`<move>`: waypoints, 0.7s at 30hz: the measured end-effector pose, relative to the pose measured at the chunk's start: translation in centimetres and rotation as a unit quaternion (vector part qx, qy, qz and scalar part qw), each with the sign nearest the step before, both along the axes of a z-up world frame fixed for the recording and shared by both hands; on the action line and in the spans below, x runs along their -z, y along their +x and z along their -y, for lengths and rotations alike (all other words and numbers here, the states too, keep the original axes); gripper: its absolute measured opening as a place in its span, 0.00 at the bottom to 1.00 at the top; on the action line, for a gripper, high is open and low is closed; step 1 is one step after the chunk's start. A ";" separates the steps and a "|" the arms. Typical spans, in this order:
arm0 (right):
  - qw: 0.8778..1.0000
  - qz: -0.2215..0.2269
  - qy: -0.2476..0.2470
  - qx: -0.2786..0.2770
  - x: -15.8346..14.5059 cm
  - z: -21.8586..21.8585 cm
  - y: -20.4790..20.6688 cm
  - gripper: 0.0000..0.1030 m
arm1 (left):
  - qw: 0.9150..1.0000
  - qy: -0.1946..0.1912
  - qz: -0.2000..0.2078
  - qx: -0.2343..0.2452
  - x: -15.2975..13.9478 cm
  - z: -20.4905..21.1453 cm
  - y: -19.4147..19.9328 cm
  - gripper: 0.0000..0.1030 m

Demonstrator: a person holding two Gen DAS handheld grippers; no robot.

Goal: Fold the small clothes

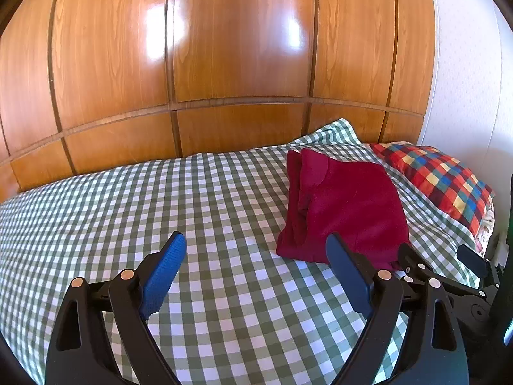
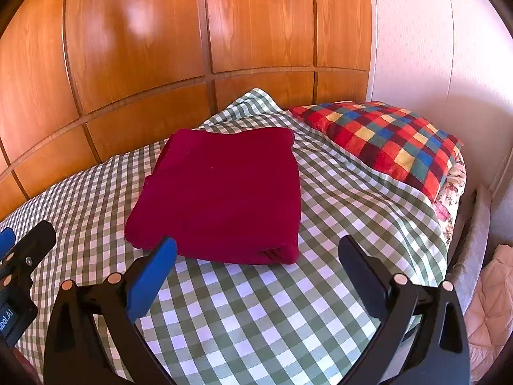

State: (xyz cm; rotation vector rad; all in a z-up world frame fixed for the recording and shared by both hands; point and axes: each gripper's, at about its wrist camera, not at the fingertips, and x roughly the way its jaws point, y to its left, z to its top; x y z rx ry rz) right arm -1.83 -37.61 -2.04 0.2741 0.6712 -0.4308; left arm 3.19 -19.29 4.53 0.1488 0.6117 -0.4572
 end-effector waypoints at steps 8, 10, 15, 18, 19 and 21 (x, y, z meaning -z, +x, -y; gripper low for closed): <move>1.000 -0.001 0.000 0.000 -0.1 -0.1 -0.1 0.98 | 1.000 0.002 0.004 0.001 -0.2 -0.2 -0.1 0.86; 1.000 0.001 0.000 0.000 -0.1 -0.2 -0.1 0.98 | 1.000 0.002 0.004 0.002 -0.3 -0.3 -0.1 0.86; 1.000 0.003 0.000 -0.002 -0.2 -0.3 0.0 0.98 | 1.000 0.000 0.009 0.003 -0.7 -0.4 -0.2 0.86; 1.000 0.001 0.000 -0.006 -0.2 -0.4 0.1 0.98 | 1.000 0.000 0.013 0.003 -0.8 -0.4 -0.3 0.86; 1.000 0.001 0.000 -0.006 -0.2 -0.4 0.1 0.98 | 1.000 0.000 0.014 0.003 -0.8 -0.5 -0.3 0.86; 1.000 0.002 0.000 -0.007 -0.2 -0.5 0.0 0.98 | 1.000 0.000 0.014 0.004 -0.8 -0.5 -0.3 0.86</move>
